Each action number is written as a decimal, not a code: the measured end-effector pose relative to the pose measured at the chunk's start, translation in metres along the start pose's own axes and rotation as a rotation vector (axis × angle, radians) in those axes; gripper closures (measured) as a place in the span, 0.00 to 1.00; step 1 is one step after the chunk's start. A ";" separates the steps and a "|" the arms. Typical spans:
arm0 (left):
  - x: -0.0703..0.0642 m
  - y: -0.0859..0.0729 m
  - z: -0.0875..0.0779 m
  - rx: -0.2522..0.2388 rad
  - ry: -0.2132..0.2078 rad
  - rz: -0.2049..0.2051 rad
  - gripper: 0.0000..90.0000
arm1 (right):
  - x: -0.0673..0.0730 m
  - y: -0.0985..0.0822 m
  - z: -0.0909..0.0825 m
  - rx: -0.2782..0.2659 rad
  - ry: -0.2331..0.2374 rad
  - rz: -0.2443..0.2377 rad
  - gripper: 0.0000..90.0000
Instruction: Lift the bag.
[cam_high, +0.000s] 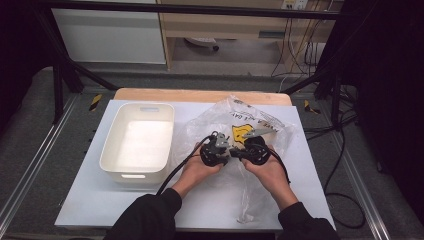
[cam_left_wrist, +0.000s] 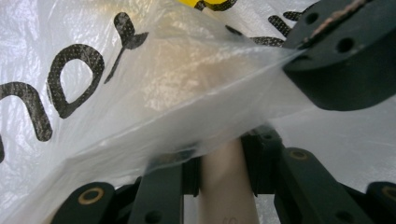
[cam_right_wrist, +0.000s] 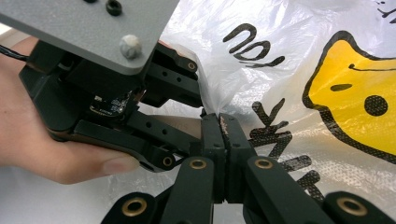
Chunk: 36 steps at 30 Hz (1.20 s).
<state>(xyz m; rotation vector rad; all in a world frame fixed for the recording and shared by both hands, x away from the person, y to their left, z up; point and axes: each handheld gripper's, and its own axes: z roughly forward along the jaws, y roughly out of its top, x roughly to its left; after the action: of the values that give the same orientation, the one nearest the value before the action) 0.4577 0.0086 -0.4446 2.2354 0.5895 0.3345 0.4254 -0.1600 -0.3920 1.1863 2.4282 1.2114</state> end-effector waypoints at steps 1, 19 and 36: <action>0.000 0.000 0.000 -0.001 0.000 0.000 0.77 | 0.000 0.000 0.000 -0.002 0.001 -0.001 1.00; -0.001 0.000 -0.004 -0.013 -0.031 0.035 0.78 | -0.003 -0.002 0.002 0.005 -0.006 0.004 1.00; 0.001 -0.009 0.007 -0.024 -0.016 0.009 0.77 | -0.002 -0.002 0.003 0.009 -0.004 0.005 1.00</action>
<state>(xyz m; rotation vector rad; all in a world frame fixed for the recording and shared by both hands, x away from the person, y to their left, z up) 0.4584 0.0099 -0.4563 2.2166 0.5643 0.3262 0.4273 -0.1603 -0.3956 1.1963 2.4318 1.2000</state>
